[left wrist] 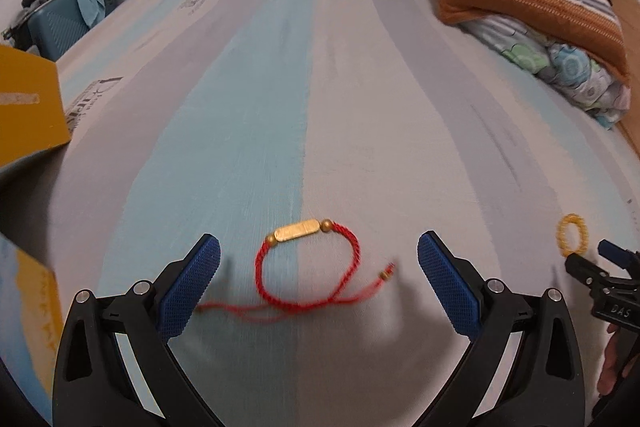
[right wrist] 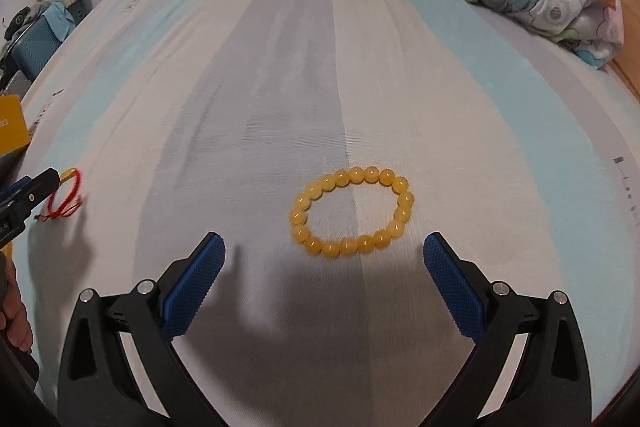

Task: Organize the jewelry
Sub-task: 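Move both tools back to the last bracelets on the bed, then grasp the red gold-bar bracelet with left tool while right tool grasps yellow bead bracelet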

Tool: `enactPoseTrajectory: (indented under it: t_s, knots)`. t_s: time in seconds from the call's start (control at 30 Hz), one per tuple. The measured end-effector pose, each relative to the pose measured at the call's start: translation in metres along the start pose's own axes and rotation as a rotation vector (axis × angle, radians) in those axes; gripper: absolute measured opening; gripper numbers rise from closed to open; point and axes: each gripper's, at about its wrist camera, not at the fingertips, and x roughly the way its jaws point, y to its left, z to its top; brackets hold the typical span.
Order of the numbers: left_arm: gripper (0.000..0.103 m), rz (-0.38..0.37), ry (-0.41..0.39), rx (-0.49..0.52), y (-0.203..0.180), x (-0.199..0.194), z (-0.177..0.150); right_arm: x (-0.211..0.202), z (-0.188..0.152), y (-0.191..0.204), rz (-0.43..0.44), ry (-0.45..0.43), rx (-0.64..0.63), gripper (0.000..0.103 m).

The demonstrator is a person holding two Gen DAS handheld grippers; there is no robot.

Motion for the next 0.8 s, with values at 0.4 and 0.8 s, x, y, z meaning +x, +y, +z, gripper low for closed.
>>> enactPoseTrajectory:
  t_s: [0.4,0.8]
  knots:
    - [0.097,0.036,0.042,0.003,0.0,0.037,-0.003,0.025,0.005,-0.001,0.005,-0.009,-0.015,0.096]
    - [0.066,0.026,0.054,0.005,-0.003,0.035,-0.005,0.019,0.001,-0.006,-0.024,-0.021,-0.024,0.063]
